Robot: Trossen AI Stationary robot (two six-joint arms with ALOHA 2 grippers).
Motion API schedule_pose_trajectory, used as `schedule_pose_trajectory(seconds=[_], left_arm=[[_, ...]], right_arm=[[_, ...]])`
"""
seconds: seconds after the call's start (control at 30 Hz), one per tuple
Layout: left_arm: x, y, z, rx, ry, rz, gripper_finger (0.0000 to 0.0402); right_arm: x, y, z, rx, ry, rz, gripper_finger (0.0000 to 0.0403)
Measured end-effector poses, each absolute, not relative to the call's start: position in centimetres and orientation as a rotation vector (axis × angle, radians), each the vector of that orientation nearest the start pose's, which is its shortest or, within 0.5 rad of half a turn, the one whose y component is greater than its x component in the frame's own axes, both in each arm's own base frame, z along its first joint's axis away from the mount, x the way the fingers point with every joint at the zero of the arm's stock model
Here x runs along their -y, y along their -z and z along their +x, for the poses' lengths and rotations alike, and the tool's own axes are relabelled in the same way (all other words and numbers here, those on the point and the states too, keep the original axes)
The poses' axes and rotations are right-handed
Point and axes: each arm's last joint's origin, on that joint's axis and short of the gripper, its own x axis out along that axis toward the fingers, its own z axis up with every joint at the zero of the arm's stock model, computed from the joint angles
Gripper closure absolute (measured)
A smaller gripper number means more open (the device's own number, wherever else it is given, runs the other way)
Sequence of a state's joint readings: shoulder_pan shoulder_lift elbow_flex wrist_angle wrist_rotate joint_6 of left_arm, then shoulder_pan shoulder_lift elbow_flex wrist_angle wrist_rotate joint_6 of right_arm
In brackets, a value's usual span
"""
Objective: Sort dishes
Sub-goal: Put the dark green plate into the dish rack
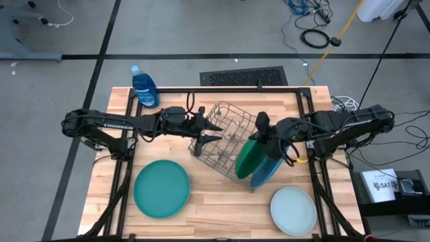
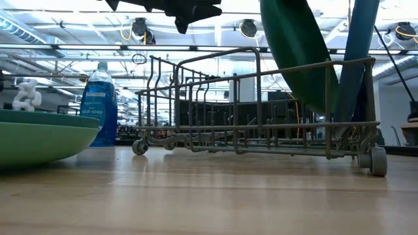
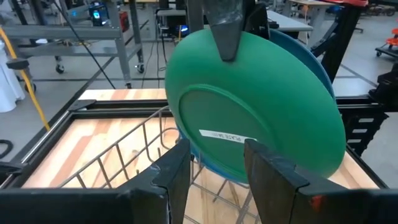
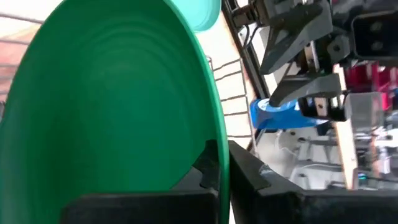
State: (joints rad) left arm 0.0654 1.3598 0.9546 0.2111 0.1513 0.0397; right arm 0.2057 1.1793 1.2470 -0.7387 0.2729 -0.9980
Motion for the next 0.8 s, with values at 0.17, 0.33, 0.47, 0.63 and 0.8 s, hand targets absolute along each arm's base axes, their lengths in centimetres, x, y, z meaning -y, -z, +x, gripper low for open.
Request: schedule_pose_trajectory(seconds=[0.17,0.33,0.47,0.63,0.8], left_arm=[[-1.6,-30.2,30.8,-0.189,0.088,0.018,0.0252],[-1.6,-30.3,30.8,-0.175,0.083,0.014,0.0252],[-1.7,-30.4,30.8,-0.171,0.058,0.005,0.0252],[-1.7,-30.4,30.8,-0.173,0.051,-0.041,0.0252],[-1.6,-30.4,30.8,-0.171,0.049,-0.063,0.0252]], right_arm=[[-4.6,-35.3,23.1,-0.655,-0.279,-1.198,0.0401],[-5.8,-34.4,22.9,-0.678,-0.26,-1.266,0.0401],[-7.1,-34.1,22.4,-0.684,-0.239,-1.317,0.0401],[-8.6,-33.7,21.4,-0.719,-0.22,-1.338,0.0401],[-9.5,-33.7,20.5,-0.714,-0.226,-1.339,0.0401]])
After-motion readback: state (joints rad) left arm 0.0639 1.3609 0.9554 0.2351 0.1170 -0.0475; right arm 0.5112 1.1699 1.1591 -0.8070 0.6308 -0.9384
